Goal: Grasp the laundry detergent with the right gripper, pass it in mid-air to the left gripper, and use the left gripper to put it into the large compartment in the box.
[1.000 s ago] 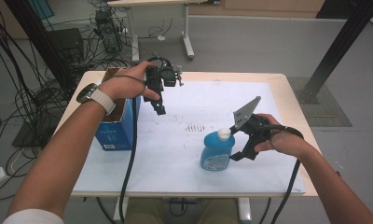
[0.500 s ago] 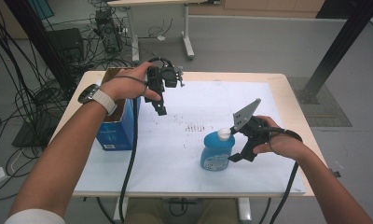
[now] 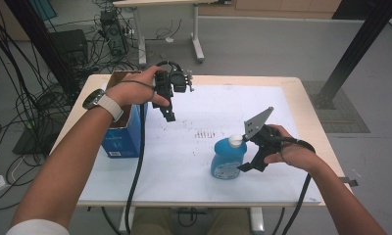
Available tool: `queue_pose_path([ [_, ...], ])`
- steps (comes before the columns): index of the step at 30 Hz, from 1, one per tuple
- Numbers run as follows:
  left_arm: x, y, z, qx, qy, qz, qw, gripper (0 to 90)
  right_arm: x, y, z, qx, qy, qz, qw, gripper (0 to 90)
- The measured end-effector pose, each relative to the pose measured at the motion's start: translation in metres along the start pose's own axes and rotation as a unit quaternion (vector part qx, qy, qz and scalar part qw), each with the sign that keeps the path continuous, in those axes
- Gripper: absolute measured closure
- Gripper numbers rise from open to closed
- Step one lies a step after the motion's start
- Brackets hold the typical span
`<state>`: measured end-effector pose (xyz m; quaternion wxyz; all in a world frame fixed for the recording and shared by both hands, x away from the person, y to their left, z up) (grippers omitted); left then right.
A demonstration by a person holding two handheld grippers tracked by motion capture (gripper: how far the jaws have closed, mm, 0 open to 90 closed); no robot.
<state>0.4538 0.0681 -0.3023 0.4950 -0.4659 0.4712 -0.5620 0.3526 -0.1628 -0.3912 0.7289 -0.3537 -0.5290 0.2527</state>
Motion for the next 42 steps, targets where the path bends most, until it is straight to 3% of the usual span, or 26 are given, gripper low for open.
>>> queue_pose_path([
  [42,0.000,0.005,0.000,-0.004,0.000,0.001,1.0000,9.7,-0.007,0.016,-0.001,0.004,-0.001,-0.043,0.9991,14.0],
])
Point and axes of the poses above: each handheld gripper's, and its own axes: y roughly forward along the jaws, x roughly out of its top, z roughly to its left, the point moved 7 cm from there along y, roughly forward along the jaws, and after that the axes turned 12 degrees about y, right-handed, at the moved point
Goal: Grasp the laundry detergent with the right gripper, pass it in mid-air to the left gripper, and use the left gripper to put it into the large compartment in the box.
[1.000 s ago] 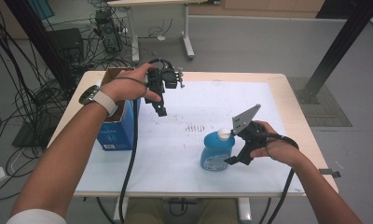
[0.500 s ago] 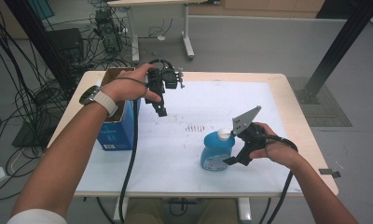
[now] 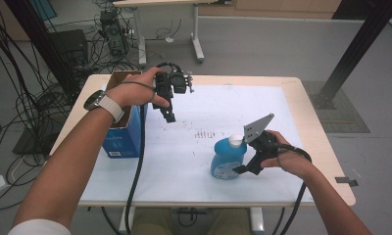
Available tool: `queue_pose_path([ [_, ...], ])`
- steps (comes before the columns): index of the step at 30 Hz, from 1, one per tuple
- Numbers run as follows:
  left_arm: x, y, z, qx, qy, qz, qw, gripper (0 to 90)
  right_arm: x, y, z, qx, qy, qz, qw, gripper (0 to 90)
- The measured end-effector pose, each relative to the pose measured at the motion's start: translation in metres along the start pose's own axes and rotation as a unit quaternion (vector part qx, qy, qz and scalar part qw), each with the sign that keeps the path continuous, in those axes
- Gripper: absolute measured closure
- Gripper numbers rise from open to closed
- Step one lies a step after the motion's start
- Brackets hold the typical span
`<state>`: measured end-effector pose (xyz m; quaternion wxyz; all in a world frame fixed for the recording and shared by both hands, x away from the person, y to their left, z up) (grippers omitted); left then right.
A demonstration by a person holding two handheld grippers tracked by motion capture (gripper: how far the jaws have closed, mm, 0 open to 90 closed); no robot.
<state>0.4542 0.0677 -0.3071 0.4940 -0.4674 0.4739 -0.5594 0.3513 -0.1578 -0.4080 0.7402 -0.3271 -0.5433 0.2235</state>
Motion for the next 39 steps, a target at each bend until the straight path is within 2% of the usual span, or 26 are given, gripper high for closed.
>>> queue_pose_path([
  [9,-0.0004,-0.0001,-0.0002,0.000,0.000,0.001,1.0000,9.7,-0.0008,0.0015,0.0001,0.005,0.001,-0.014,0.9999,16.4],
  [39,-0.0010,0.0015,-0.0007,-0.001,-0.002,-0.001,1.0000,9.7,-0.0040,0.0099,-0.0007,0.003,-0.003,-0.026,0.9996,21.4],
])
Point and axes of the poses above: each handheld gripper's, and its own axes: y roughly forward along the jaws, x roughly out of its top, z roughly to its left, the point moved 7 cm from there along y, roughly forward along the jaws, and after that the axes turned 12 degrees about y, right-handed, at the moved point
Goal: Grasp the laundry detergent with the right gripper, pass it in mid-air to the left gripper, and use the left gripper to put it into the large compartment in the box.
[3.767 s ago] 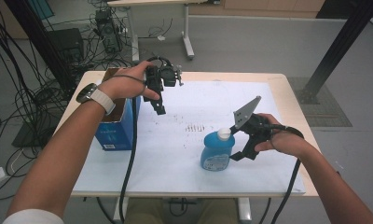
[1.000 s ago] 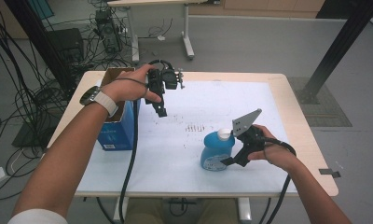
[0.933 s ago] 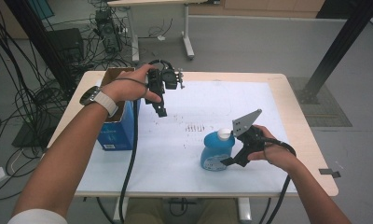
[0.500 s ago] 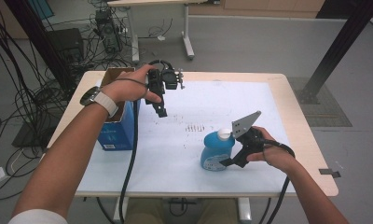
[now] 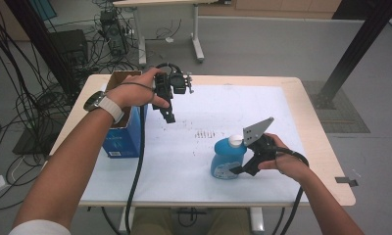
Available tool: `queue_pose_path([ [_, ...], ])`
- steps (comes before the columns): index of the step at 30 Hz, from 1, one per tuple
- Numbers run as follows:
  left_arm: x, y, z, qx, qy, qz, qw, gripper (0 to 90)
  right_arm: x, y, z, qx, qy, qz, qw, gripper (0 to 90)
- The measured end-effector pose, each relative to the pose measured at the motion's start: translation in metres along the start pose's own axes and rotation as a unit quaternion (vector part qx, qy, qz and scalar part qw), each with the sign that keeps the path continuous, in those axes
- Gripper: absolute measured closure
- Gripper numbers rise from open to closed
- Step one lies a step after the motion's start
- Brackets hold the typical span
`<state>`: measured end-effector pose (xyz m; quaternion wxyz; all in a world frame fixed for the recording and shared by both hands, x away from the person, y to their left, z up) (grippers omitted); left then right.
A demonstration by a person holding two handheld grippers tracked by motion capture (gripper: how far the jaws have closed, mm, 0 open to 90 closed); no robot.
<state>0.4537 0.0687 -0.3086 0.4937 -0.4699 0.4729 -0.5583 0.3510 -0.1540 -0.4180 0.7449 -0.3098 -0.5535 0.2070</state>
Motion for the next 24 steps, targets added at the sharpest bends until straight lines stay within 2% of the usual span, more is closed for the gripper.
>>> queue_pose_path([
  [24,-0.0009,0.0031,-0.0004,-0.004,0.000,0.001,1.0000,9.8,-0.0038,0.0071,-0.0001,0.002,0.004,-0.020,0.9998,23.9],
])
Point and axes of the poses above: each handheld gripper's, and its own axes: y roughly forward along the jaws, x roughly out of its top, z roughly to its left, the point moved 7 cm from there along y, roughly forward along the jaws, and after that the axes turned 12 degrees about y, right-handed, at the moved point
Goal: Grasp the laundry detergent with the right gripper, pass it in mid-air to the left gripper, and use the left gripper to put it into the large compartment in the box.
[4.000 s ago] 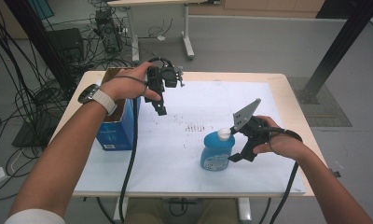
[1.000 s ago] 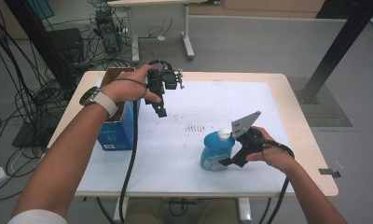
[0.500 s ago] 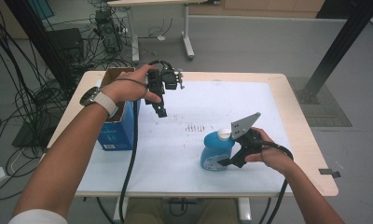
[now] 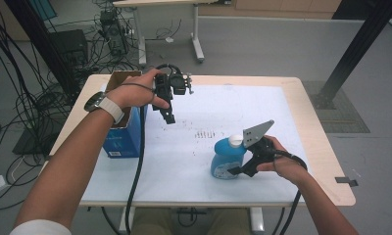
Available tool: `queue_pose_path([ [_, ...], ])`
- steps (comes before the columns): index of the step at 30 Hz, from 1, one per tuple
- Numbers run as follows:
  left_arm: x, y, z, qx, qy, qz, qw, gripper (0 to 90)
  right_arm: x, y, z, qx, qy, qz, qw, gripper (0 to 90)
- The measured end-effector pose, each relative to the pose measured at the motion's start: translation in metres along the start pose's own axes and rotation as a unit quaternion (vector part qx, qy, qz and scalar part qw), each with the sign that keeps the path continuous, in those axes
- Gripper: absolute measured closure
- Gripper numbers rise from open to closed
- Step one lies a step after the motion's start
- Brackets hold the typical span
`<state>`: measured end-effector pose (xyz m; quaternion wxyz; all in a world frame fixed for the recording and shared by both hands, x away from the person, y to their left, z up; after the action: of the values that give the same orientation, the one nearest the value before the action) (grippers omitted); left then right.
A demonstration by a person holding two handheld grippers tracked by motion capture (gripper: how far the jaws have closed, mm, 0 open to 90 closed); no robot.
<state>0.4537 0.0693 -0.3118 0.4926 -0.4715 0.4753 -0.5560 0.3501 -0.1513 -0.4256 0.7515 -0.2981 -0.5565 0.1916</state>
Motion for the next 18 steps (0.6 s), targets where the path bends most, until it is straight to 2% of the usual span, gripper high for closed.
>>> queue_pose_path([
  [18,-0.0008,0.0002,0.0002,0.000,-0.003,0.000,1.0000,9.9,-0.0009,0.0021,-0.0011,0.001,0.004,-0.017,0.9998,25.9],
])
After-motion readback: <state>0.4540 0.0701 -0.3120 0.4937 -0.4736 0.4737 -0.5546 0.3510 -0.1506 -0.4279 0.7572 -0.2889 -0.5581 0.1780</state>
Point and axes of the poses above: each handheld gripper's, and its own axes: y roughly forward along the jaws, x roughly out of its top, z roughly to its left, the point moved 7 cm from there along y, roughly forward along the jaws, and after that the axes turned 12 degrees about y, right-handed, at the moved point
